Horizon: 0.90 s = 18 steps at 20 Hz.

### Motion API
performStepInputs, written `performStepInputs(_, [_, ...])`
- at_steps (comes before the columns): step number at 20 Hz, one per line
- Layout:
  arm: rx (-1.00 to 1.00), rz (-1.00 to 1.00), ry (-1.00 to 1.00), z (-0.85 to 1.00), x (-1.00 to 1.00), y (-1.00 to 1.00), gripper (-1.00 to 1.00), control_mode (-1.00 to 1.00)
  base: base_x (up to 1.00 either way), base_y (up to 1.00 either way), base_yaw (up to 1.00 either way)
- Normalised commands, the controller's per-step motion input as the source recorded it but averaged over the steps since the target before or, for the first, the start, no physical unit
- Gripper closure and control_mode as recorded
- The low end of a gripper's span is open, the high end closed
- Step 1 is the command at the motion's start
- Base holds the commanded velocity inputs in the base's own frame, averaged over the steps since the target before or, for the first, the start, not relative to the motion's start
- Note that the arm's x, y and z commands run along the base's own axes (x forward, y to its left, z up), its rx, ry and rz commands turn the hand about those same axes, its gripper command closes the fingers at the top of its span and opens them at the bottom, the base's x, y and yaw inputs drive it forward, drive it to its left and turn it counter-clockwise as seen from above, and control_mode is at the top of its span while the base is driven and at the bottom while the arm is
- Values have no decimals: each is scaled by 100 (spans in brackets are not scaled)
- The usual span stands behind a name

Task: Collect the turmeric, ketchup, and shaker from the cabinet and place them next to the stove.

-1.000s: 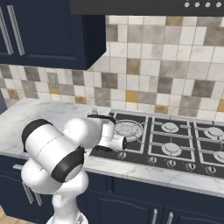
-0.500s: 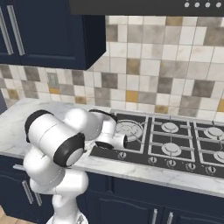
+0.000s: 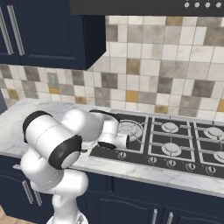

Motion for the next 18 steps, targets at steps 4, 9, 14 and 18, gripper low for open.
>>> performStepInputs(4, [0,-1,0,40,-7,-14,-100,-100,0,0,0])
performStepInputs(9, [0,-2,0,49,-10,-19,-100,-100,0,0,0])
performStepInputs(14, [0,-3,0,64,-36,-19,-100,-100,0,0,0])
performStepInputs(18, [0,-1,0,64,-60,-2,-100,-100,0,0,0])
